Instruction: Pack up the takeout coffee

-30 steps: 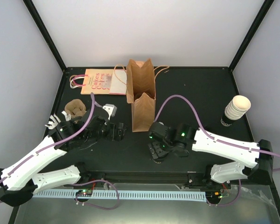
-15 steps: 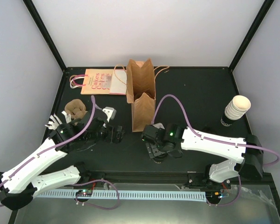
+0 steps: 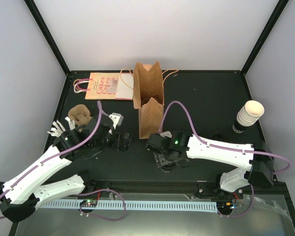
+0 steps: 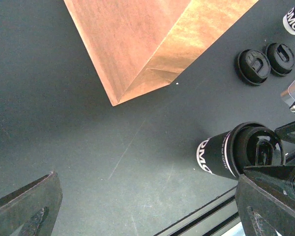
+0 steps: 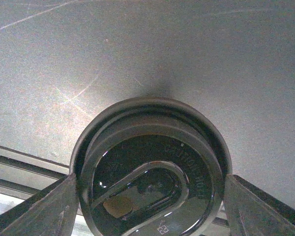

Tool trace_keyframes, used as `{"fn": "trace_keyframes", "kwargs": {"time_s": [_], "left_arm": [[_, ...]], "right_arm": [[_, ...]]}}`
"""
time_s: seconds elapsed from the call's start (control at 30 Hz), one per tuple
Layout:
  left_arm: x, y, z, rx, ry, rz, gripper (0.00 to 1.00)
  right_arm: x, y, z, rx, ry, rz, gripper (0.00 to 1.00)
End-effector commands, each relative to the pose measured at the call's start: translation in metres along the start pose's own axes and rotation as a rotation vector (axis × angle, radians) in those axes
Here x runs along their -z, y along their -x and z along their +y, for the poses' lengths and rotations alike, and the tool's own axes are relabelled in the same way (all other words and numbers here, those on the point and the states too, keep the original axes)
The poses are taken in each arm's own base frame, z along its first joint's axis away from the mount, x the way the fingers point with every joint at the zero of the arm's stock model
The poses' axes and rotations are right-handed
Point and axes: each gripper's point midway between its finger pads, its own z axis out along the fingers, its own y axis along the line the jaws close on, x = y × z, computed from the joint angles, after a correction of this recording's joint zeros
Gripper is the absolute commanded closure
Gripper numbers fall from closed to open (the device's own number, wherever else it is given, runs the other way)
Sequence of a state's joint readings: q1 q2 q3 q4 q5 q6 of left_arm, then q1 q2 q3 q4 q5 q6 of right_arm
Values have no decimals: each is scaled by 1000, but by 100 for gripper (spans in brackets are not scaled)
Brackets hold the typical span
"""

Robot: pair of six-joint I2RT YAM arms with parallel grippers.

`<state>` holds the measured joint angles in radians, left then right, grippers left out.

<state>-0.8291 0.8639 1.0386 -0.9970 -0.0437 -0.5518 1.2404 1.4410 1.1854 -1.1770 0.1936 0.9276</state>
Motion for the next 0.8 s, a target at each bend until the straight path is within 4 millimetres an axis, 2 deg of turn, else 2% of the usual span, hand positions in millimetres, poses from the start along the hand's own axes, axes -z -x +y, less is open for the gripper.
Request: {"fn": "trace_keyframes", "kwargs": {"time_s": [0.0, 0.27, 0.77], "left_arm": [[3, 5, -3, -7, -24, -20, 1], [2, 4, -3, -5, -27, -15, 1], [1, 4, -2, -7, -25, -11, 1]], "right_arm": [[3, 4, 0, -13, -14, -20, 18], [-2, 3, 0, 0, -35, -13, 14], [-1, 6, 0, 14, -41, -22, 18]]}}
